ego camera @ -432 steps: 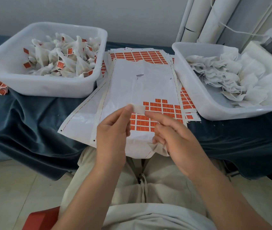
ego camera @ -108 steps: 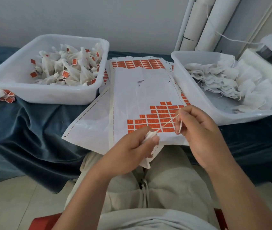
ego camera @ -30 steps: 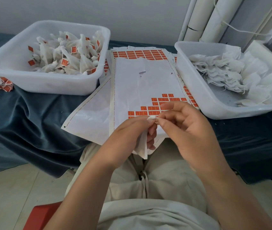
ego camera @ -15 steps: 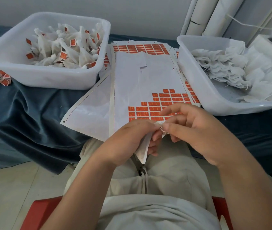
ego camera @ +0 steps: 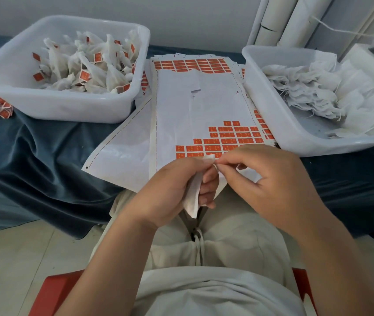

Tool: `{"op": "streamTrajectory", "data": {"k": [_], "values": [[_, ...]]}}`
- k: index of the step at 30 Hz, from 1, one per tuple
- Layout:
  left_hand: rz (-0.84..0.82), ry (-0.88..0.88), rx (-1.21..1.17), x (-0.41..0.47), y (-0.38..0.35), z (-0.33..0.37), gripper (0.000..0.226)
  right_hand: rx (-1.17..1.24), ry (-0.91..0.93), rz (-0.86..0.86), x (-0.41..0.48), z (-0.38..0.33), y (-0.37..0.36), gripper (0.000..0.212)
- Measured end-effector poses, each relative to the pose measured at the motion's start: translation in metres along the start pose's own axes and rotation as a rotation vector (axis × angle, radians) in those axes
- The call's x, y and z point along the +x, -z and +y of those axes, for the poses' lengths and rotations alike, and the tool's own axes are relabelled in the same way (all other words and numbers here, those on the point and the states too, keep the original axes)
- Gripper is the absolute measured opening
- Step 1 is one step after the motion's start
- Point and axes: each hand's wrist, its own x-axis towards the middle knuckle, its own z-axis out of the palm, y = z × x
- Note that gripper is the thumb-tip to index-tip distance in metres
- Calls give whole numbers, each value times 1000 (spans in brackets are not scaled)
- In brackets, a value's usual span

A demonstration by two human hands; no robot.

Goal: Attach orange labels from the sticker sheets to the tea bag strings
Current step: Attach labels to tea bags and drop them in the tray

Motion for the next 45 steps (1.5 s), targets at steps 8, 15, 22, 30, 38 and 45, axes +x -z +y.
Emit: {"op": "streamTrajectory", "data": {"k": [8,15,22,30,38,45], "values": [[175,-30,369,-6,-3,3,39,-244,66,21,-1,4,-5,20],[328,-179,761,-3,-10,1,38,-136,-261,-50,-1,-9,-2,14],[514,-289,764,4,-19,-16,25,357,-489,-242,3,6,2,19],[526,-330,855,9,-16,-20,17,558,-568,-250,2,13,-4,14],[550,-200,289,6,-19,-10,40,1124,-728,-333,8,25,-7,20],[430,-246,323,0,-14,-4,21,1469,-845,-402,7,26,-10,19]]}}
